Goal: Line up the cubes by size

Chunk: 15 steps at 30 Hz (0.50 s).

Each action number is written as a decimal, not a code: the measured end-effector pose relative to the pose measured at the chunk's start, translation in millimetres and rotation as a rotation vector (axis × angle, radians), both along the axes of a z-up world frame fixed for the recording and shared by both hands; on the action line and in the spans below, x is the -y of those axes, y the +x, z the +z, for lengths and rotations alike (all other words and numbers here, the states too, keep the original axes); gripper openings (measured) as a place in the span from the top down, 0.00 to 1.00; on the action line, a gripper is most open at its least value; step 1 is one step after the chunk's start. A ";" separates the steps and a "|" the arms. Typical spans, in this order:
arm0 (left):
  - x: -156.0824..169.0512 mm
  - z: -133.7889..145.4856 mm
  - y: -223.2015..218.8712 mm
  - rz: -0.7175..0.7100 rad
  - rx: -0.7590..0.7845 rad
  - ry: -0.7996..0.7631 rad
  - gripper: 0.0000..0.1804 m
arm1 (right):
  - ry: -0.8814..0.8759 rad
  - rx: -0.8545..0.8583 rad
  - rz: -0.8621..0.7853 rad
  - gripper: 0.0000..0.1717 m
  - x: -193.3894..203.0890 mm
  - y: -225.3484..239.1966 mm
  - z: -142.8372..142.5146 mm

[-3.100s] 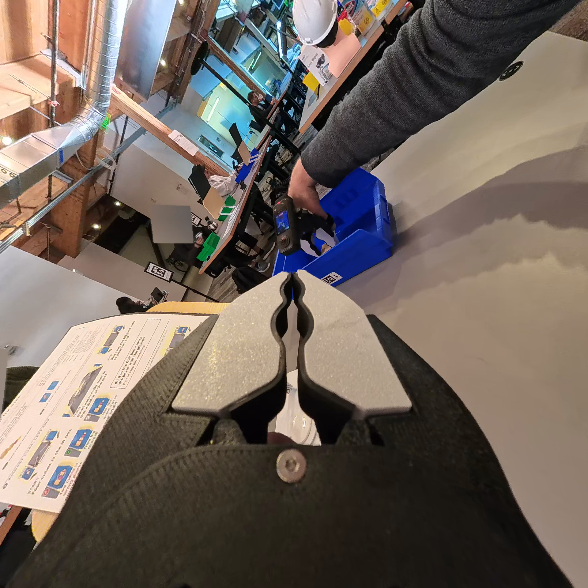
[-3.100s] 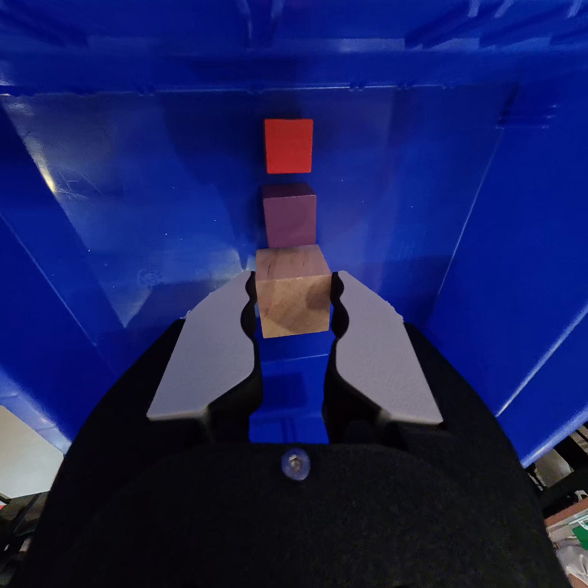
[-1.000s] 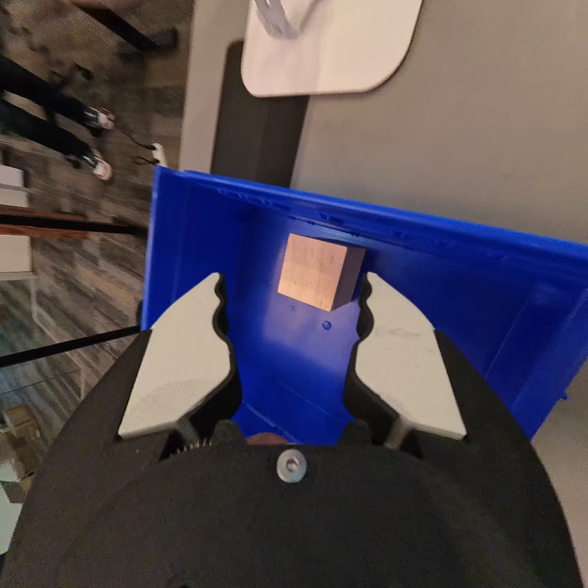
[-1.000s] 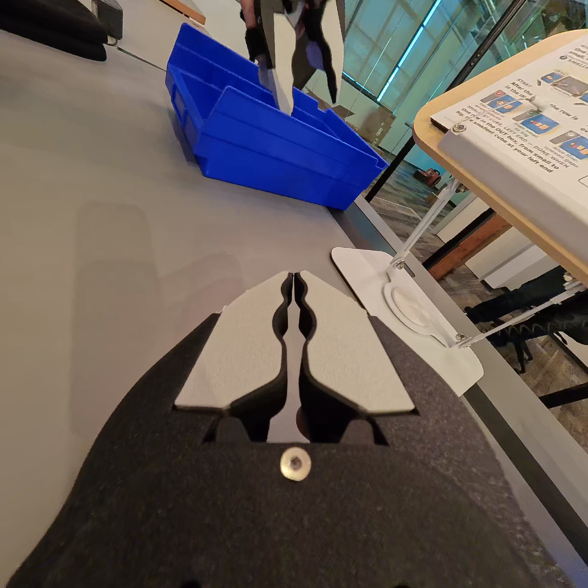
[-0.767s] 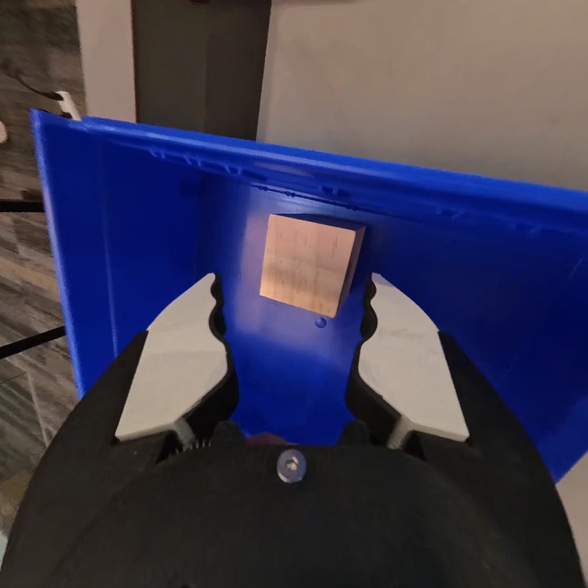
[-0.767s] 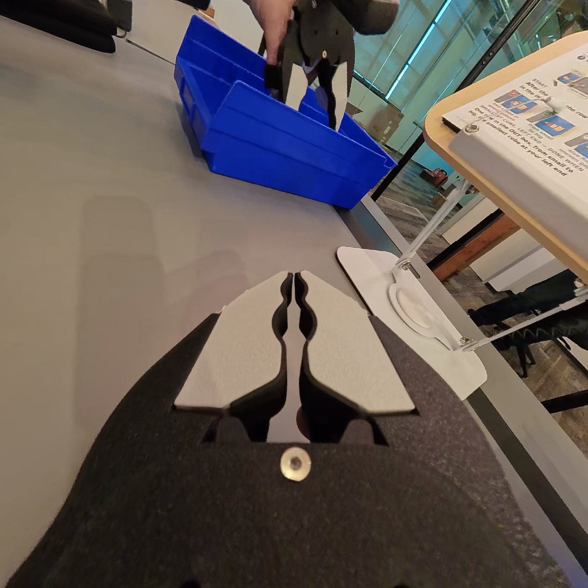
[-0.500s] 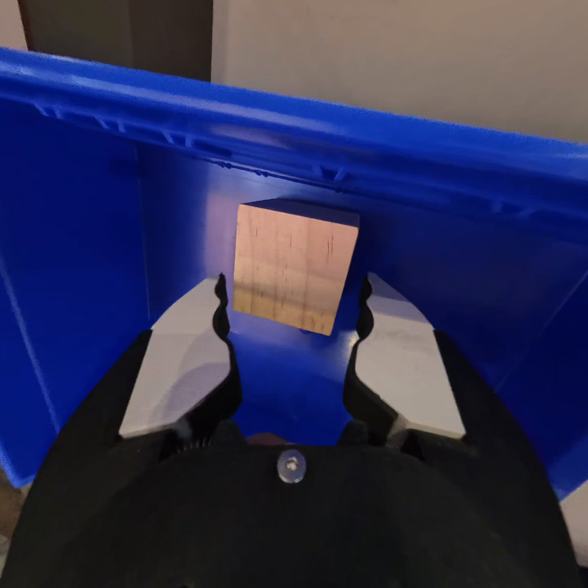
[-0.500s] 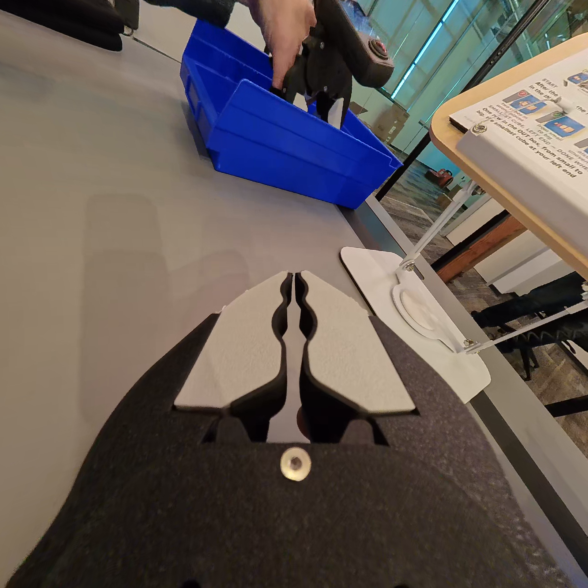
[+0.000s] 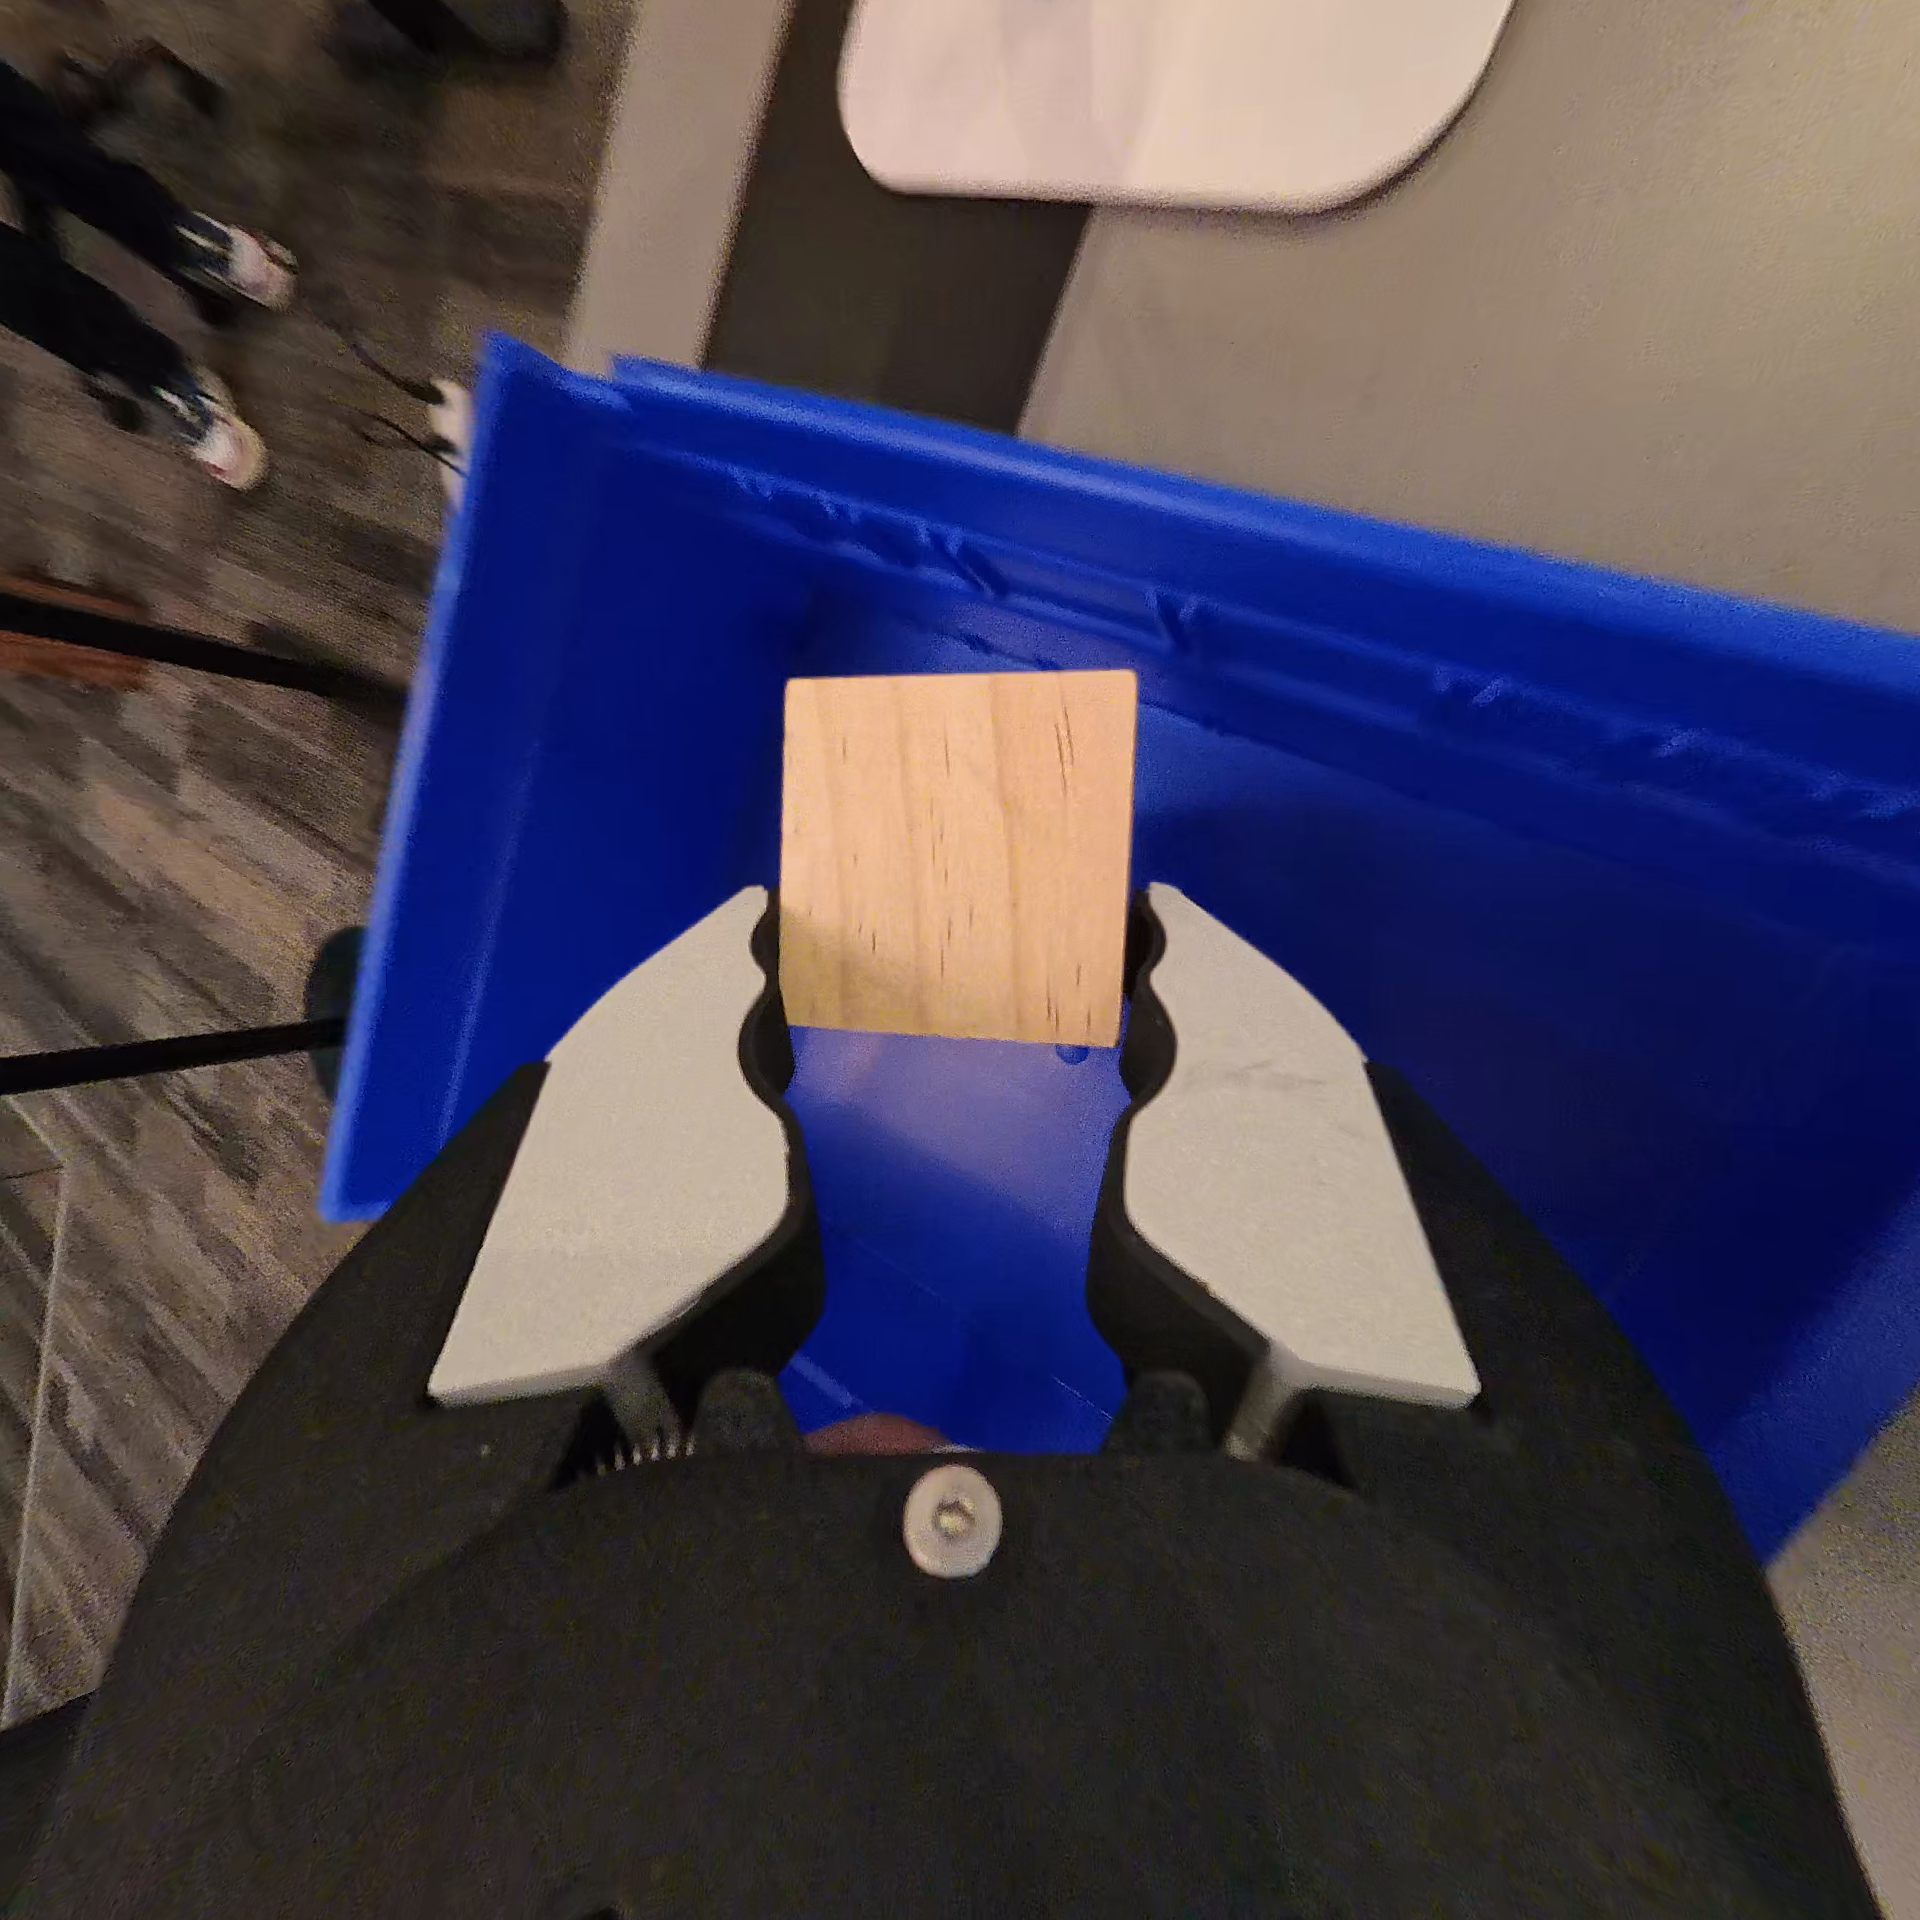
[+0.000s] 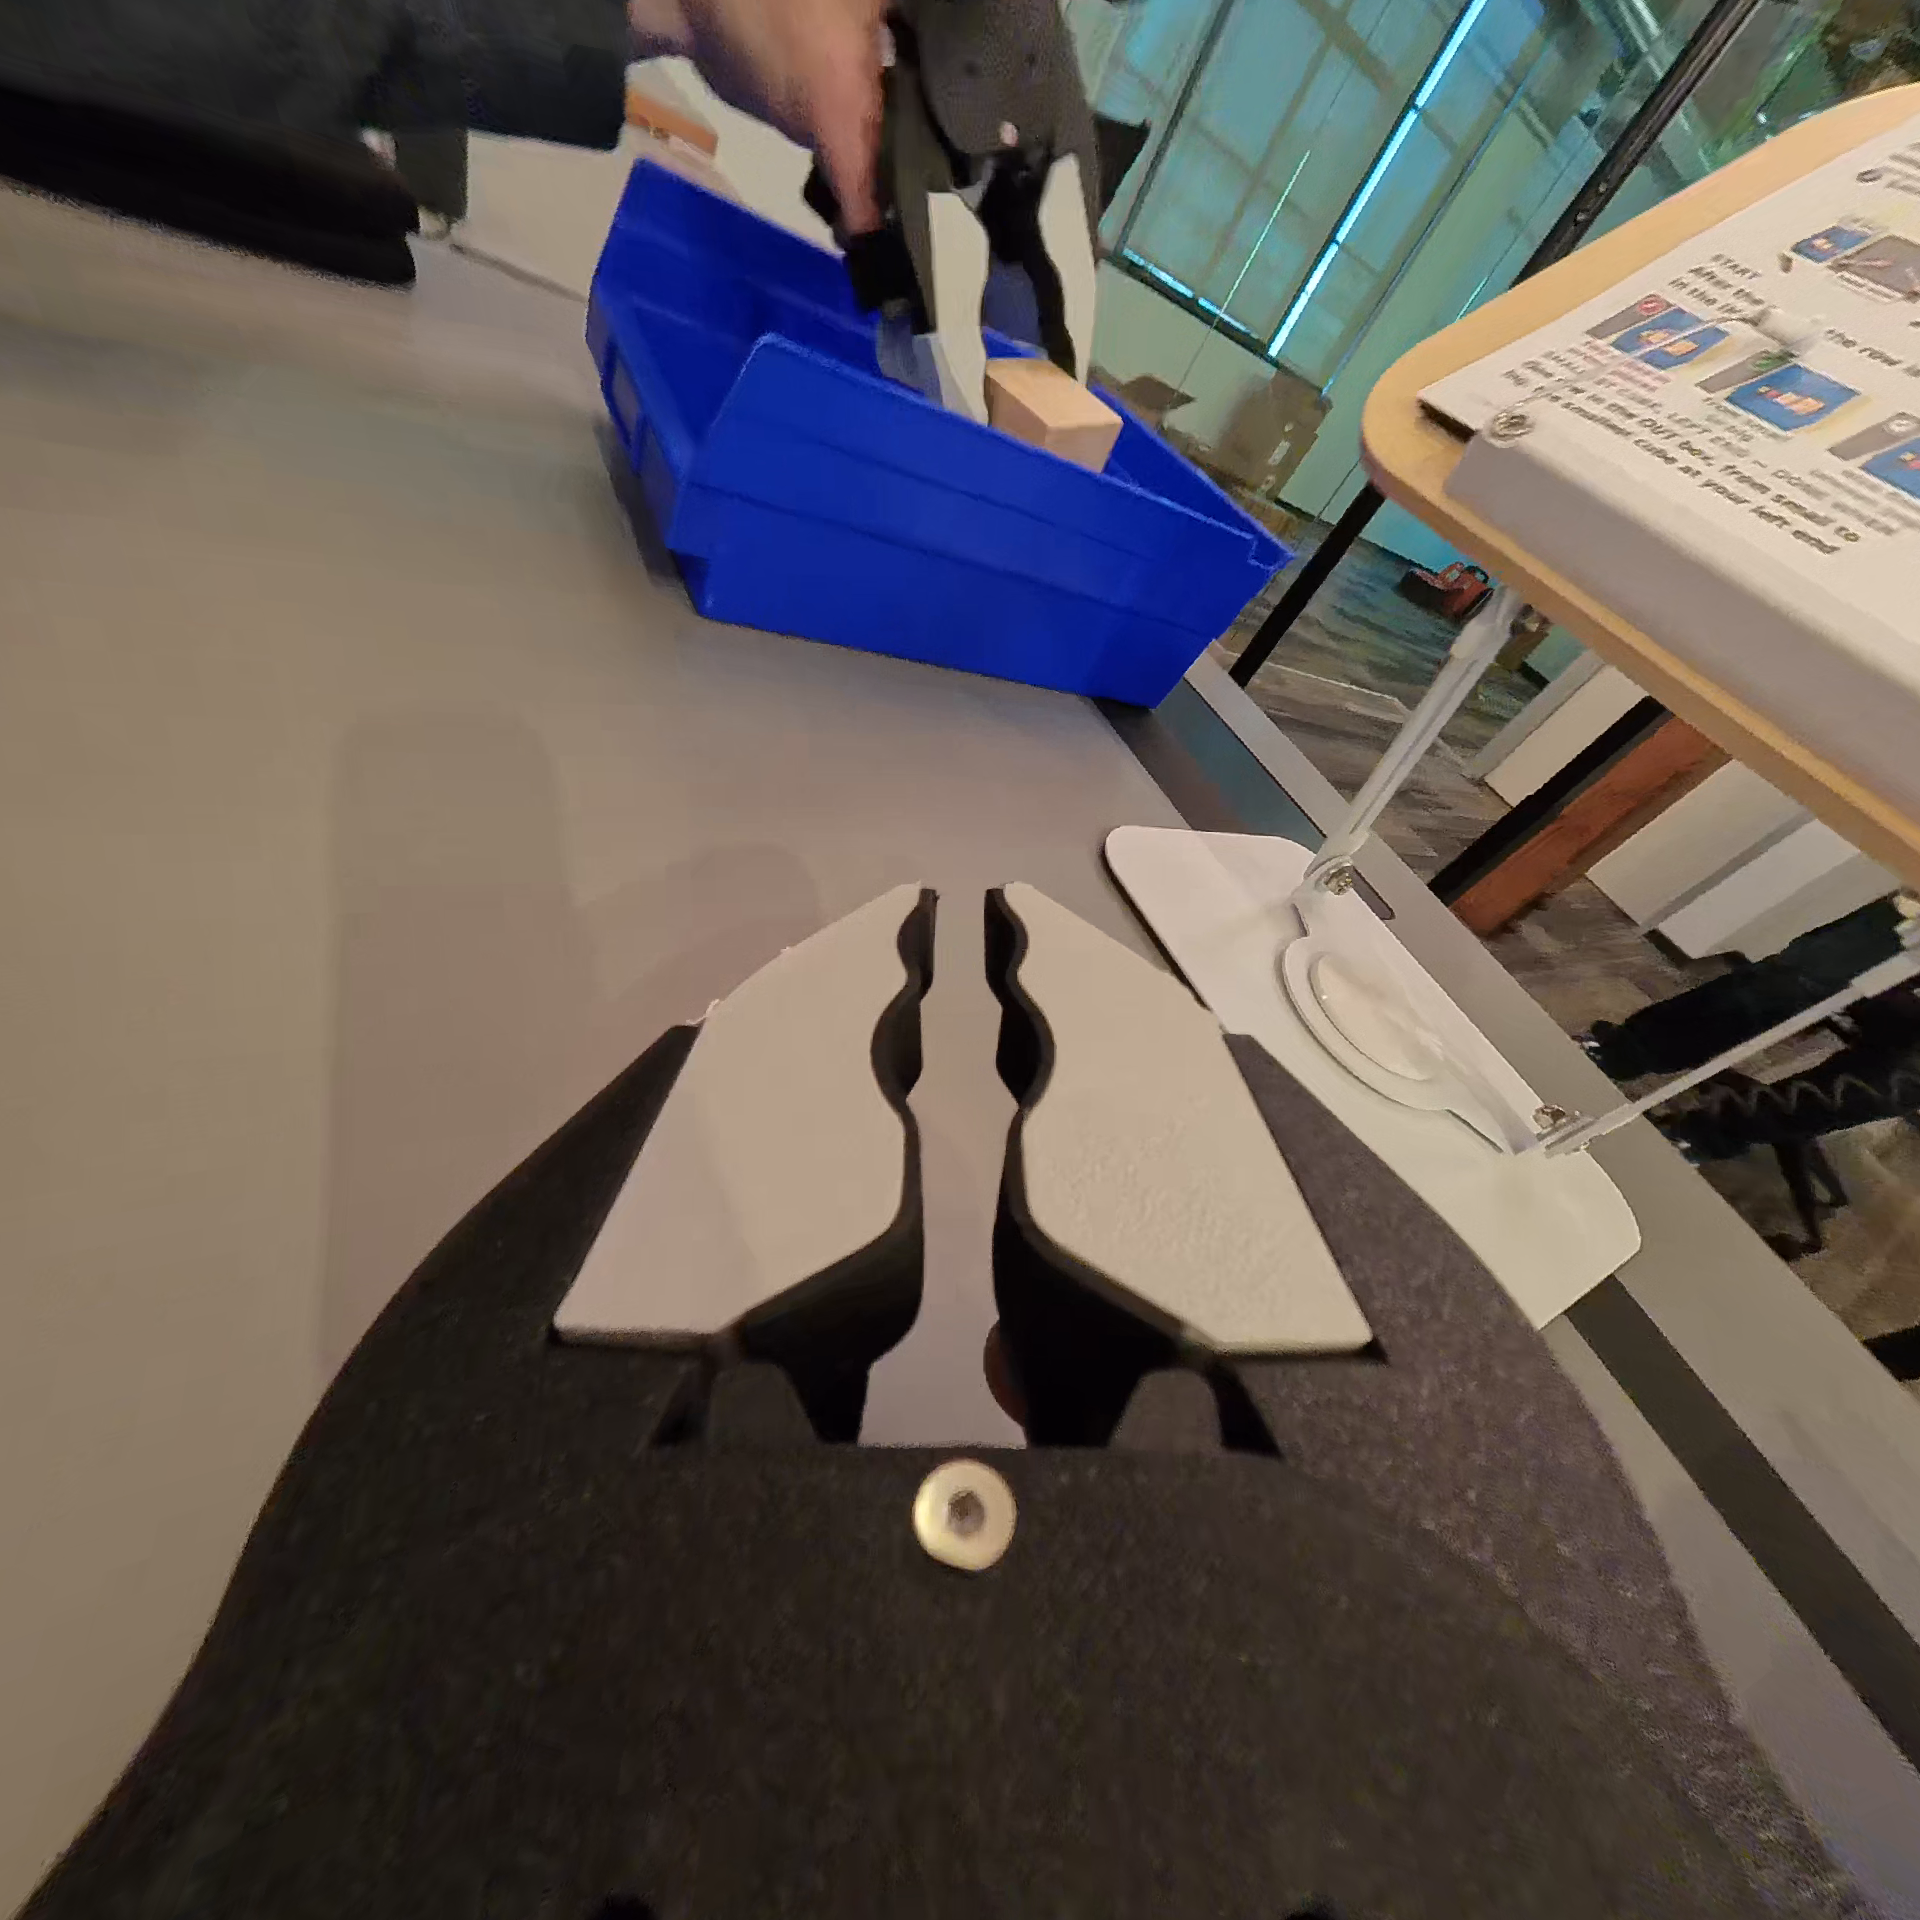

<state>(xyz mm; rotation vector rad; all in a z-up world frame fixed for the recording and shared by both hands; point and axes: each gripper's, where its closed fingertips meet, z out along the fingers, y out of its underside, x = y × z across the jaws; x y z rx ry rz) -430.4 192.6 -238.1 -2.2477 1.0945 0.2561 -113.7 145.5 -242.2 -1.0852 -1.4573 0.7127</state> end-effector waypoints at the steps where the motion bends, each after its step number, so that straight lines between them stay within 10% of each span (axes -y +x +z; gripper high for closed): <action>1: 3.7 12.4 2.5 0.003 0.020 0.045 0.66 | -0.023 -0.025 0.005 0.93 -1.3 0.8 4.1; 15: 66.5 187.5 203.2 -0.515 0.352 0.666 0.66 | 0.050 -0.330 0.190 0.78 14.3 20.6 149.4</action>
